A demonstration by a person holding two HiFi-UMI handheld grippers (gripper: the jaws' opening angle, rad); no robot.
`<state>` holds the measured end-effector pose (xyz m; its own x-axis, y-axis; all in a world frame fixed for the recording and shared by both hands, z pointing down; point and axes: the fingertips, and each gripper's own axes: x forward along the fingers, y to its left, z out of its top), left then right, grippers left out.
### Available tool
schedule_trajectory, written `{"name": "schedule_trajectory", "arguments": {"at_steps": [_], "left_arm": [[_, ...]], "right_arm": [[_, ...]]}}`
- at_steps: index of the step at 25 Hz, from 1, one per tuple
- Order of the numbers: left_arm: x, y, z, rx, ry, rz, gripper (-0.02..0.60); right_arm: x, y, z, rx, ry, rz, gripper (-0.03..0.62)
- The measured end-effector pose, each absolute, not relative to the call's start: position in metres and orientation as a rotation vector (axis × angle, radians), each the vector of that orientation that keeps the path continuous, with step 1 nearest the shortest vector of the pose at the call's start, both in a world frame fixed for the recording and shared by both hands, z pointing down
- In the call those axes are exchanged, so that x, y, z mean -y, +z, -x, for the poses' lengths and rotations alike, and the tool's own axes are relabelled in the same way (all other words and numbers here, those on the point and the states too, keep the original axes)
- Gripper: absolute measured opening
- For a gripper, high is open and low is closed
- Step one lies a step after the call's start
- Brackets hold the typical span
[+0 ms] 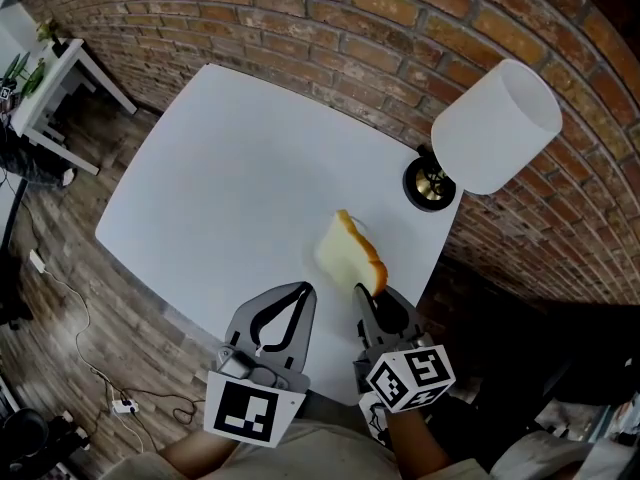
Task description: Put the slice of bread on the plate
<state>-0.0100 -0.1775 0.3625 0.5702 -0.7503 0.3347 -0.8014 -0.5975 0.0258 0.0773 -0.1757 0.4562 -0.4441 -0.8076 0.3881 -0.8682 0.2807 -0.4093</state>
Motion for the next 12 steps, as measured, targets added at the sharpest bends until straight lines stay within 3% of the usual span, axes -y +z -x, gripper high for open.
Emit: {"name": "schedule_trajectory", "arguments": {"at_steps": [12], "left_arm": [[0.183,0.366,0.017,1.315,0.459,-2.620,0.009]], "right_arm": [[0.187,0.485,-0.067,2.429,1.053,-1.538,0.094]]}}
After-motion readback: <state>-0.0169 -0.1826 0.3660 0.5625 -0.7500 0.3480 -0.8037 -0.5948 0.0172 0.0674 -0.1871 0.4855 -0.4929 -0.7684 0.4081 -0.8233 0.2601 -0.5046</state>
